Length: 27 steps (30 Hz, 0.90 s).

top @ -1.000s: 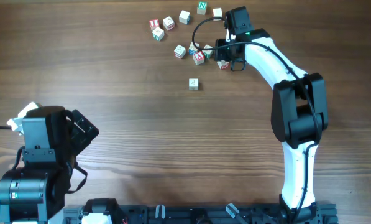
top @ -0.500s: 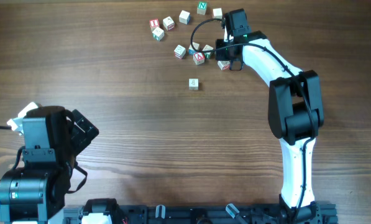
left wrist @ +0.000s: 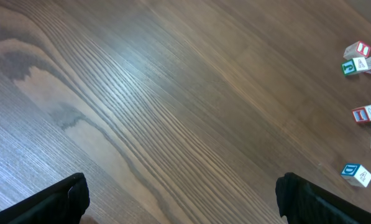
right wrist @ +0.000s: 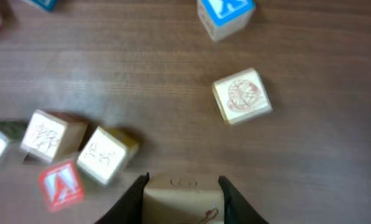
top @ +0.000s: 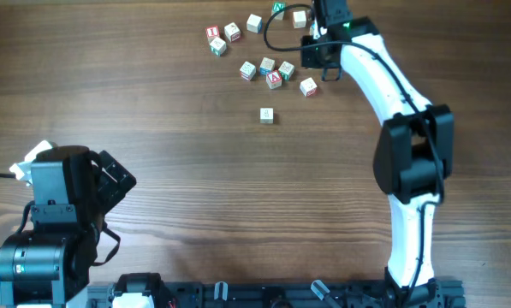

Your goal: Form a circle

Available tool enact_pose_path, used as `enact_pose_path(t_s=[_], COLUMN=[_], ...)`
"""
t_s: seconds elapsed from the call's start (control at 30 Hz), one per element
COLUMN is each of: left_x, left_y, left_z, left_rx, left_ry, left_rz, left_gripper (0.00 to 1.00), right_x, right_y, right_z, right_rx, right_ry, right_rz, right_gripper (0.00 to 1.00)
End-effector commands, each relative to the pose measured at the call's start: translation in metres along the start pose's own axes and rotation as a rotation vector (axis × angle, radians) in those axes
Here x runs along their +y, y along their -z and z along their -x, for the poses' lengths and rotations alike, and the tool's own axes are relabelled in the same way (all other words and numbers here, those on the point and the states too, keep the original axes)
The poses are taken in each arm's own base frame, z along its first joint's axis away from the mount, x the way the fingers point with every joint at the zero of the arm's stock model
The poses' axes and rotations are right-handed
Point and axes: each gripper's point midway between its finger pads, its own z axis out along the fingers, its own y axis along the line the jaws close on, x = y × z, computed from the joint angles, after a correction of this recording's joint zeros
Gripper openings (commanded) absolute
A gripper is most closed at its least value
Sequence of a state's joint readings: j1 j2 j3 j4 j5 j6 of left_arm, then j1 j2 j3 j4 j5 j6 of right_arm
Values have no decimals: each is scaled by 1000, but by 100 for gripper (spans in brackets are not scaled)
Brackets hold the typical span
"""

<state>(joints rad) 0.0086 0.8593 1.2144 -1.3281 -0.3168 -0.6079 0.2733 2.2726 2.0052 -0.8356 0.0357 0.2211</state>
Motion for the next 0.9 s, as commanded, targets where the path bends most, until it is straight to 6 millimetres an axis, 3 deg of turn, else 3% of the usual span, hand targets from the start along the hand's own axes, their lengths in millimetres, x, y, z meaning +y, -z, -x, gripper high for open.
enact_pose_path(t_s=[0.0,0.1,0.2,0.27,0.37,0.47,0.53,0.6,0.73,0.87], left_x=[3,3,3,3,3,3,3,3,3,3], left_y=[-1,-1,-1,-1,-1,-1,-1,-1,-1,-1], left_z=[1,1,1,1,1,1,1,1,1,1], left_rx=[-8,-8,-7,-8,-8,-8,-8,-8,-8,-8], left_ry=[14,14,14,14,14,14,14,14,14,14], left_rz=[15,15,15,15,15,15,15,15,15,15], left_gripper=[100,100,100,100,100,100,100,100,100,100], right_x=[1,-5,-14,-14,-14,-12,-4,9,38,48], right_y=[108,180,245,275,295,283,263,237,165,99], right_z=[34,21,-14,-48,-97,-118,-124,-134,-159,-186], right_rx=[-152,-175,-145,-76,70,158,185,213,214,184], right_ry=[6,1,-23,-24,-84,-88,-88,-89,-48,-112], right_rz=[10,17,22,53,86,72,73,76,105,125], right_gripper=[16,15,15,15,11,10,10,10,11,11])
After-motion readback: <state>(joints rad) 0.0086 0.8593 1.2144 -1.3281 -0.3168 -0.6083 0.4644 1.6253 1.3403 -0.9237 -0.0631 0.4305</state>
